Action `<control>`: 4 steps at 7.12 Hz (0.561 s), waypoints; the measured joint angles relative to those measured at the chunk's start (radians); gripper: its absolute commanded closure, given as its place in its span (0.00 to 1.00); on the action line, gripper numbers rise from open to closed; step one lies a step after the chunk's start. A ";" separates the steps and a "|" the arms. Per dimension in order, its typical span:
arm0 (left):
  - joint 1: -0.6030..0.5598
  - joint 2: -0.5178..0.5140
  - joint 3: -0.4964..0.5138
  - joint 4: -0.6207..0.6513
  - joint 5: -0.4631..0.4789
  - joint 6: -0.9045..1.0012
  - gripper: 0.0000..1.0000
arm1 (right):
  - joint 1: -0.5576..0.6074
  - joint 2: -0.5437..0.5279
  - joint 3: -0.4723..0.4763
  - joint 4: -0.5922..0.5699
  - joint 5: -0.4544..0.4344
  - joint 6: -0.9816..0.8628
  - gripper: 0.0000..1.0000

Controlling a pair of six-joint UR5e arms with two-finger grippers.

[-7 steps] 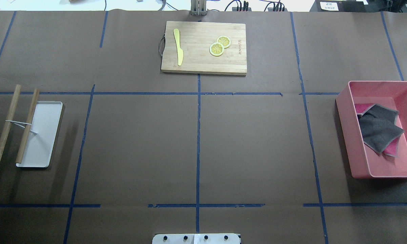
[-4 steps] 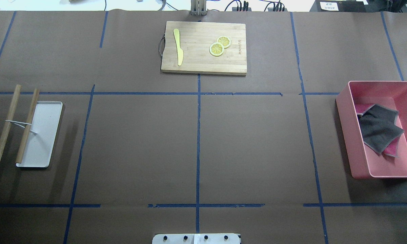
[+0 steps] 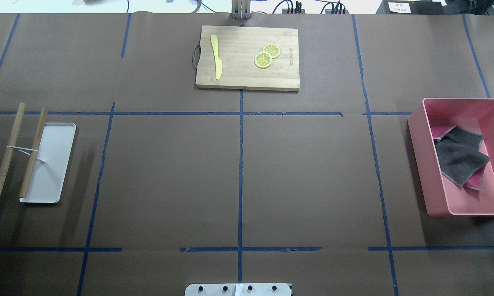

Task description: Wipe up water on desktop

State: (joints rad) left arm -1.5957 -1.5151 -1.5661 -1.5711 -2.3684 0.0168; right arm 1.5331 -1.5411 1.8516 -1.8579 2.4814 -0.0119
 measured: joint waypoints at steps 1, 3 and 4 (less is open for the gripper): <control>0.000 -0.017 0.022 -0.002 0.000 0.001 0.00 | 0.008 0.006 -0.010 0.003 -0.001 0.000 0.00; -0.001 -0.024 0.020 -0.001 -0.001 -0.001 0.00 | 0.034 0.001 -0.067 0.023 -0.002 -0.006 0.00; -0.003 -0.021 0.013 -0.001 -0.001 -0.002 0.00 | 0.043 -0.005 -0.110 0.082 -0.004 -0.006 0.00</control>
State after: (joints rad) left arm -1.5984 -1.5365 -1.5536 -1.5719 -2.3699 0.0146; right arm 1.5763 -1.5462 1.7414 -1.7757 2.4774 -0.0181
